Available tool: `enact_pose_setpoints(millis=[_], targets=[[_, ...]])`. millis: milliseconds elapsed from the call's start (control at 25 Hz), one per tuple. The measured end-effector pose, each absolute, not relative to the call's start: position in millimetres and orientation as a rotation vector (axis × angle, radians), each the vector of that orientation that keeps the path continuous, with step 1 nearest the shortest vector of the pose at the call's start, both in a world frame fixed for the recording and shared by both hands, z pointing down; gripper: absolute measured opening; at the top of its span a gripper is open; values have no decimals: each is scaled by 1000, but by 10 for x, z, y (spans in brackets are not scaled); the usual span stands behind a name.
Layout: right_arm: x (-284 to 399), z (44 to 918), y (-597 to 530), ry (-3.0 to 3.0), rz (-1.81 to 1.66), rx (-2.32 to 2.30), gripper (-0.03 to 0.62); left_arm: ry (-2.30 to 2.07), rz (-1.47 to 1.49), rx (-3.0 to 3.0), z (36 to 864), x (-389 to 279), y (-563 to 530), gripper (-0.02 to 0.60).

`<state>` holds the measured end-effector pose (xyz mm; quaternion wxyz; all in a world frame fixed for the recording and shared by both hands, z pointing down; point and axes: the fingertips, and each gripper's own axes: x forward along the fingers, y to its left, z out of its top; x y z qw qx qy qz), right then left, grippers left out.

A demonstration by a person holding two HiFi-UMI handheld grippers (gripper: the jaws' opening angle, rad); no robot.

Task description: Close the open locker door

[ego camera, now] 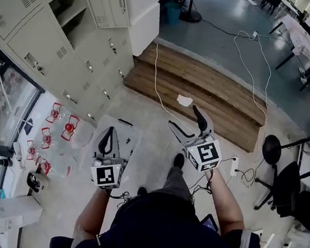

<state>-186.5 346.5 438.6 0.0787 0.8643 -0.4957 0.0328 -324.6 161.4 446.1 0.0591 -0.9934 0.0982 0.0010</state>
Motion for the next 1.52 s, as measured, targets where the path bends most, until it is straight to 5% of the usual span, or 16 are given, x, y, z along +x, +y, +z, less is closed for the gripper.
enact_pose_setpoints(millis=[680, 1520], targets=[[337, 4256, 2837, -1971, 67, 2204, 410, 835, -39, -2898, 4254, -1380, 1400, 3], [1936, 3831, 581, -2145, -34, 2137, 385, 996, -45, -2845, 4234, -370, -306, 3]])
